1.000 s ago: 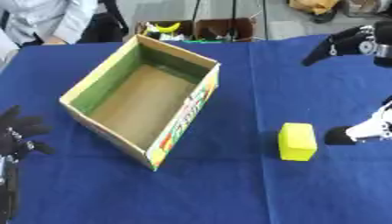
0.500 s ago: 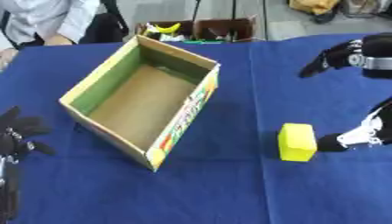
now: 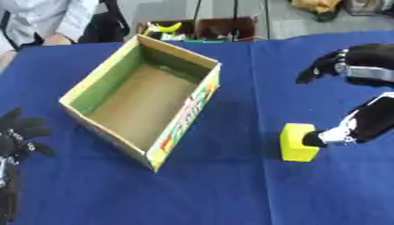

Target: Pick up objects on the table and place them in the box.

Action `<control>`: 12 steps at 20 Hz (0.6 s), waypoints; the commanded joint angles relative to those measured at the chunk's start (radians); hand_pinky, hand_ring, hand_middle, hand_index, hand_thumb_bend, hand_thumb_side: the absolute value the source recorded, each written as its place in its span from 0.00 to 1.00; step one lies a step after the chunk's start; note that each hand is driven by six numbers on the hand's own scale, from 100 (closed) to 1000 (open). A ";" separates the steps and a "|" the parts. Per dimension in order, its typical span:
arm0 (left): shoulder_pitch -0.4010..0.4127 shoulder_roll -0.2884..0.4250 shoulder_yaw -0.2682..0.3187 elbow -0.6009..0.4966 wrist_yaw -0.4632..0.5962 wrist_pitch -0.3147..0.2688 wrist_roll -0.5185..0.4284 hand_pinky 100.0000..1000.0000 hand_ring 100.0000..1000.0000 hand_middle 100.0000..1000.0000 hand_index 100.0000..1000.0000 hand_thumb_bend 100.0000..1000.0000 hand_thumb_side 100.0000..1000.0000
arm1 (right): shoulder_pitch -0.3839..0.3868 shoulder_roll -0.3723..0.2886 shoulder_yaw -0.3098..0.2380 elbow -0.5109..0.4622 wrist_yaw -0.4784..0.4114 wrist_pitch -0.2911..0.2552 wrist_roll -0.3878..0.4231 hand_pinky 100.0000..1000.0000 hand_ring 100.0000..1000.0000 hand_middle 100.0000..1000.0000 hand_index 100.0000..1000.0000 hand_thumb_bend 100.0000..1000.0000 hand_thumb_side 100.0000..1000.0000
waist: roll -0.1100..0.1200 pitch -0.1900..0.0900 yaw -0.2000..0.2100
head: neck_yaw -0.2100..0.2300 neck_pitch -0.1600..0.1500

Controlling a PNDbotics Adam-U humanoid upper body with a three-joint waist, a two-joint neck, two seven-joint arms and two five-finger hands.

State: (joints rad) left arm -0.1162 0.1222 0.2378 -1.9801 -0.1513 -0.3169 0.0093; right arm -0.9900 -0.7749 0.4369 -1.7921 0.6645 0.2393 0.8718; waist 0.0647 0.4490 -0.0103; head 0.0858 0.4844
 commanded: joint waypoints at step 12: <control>-0.006 0.003 0.000 -0.020 0.003 -0.003 -0.006 0.40 0.65 0.67 0.92 0.09 1.00 | -0.009 0.030 0.034 0.103 0.059 -0.019 0.018 0.81 0.84 0.77 0.91 0.48 0.49 | 0.000 -0.016 0.007 | -0.005 -0.016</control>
State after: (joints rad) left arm -0.1164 0.1143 0.2375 -1.9801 -0.1503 -0.3194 0.0064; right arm -0.9851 -0.7341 0.4787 -1.6883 0.7191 0.2220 0.8825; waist 0.0662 0.4515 -0.0052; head 0.0841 0.4813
